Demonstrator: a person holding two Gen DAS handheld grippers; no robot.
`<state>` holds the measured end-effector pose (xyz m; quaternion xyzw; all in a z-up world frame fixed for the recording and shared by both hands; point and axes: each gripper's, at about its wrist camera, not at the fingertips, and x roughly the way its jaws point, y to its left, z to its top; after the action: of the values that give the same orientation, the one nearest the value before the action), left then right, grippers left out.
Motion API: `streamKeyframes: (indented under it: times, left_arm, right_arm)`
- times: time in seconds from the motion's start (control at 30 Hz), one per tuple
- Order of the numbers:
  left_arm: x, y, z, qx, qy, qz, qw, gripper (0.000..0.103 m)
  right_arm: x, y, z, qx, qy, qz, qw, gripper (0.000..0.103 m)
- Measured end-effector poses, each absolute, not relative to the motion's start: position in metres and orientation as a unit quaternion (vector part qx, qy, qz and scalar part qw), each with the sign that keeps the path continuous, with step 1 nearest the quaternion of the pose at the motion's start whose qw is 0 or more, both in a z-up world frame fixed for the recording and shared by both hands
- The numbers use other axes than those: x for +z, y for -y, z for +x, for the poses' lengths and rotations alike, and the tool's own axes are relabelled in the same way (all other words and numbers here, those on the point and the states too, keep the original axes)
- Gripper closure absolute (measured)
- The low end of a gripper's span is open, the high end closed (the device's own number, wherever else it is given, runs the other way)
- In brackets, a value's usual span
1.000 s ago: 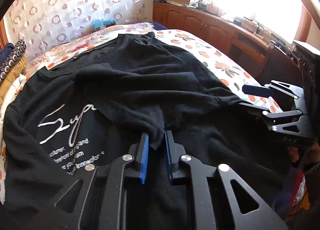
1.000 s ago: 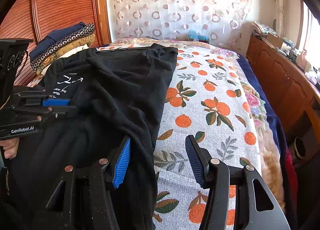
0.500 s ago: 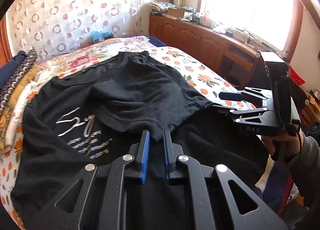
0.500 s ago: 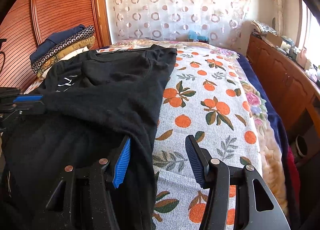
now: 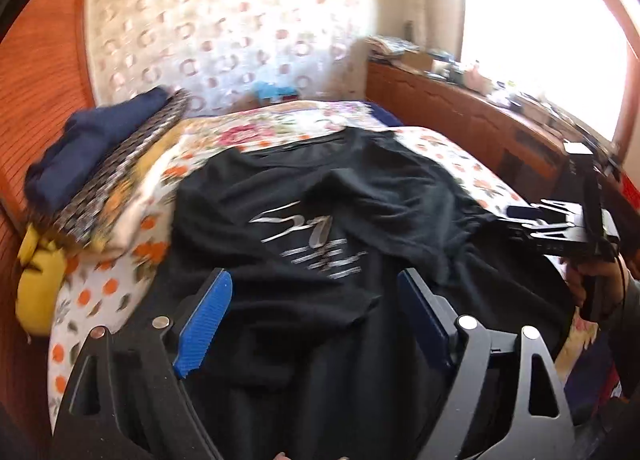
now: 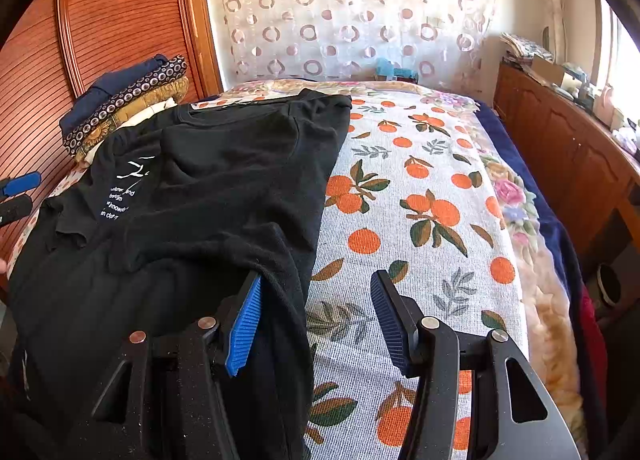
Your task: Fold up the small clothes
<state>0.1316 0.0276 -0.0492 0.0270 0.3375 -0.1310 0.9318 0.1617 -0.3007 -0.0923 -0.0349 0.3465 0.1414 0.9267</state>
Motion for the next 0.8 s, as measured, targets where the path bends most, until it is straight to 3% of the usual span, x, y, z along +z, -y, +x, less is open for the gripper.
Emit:
streamKeyframes:
  times: [0.43,0.8]
  left_arm:
    - [-0.055,-0.074,0.171,-0.103,-0.366,0.008,0.925,0.018]
    - [-0.055,-0.086,0.24,-0.085,-0.373,0.026,0.924,0.018]
  right_arm:
    - [-0.089,0.295,0.164,0.134,-0.353,-0.057,0.924,0.047]
    - [-0.034,0.286,0.204,0.155,-0.323,-0.095,0.929,0.047]
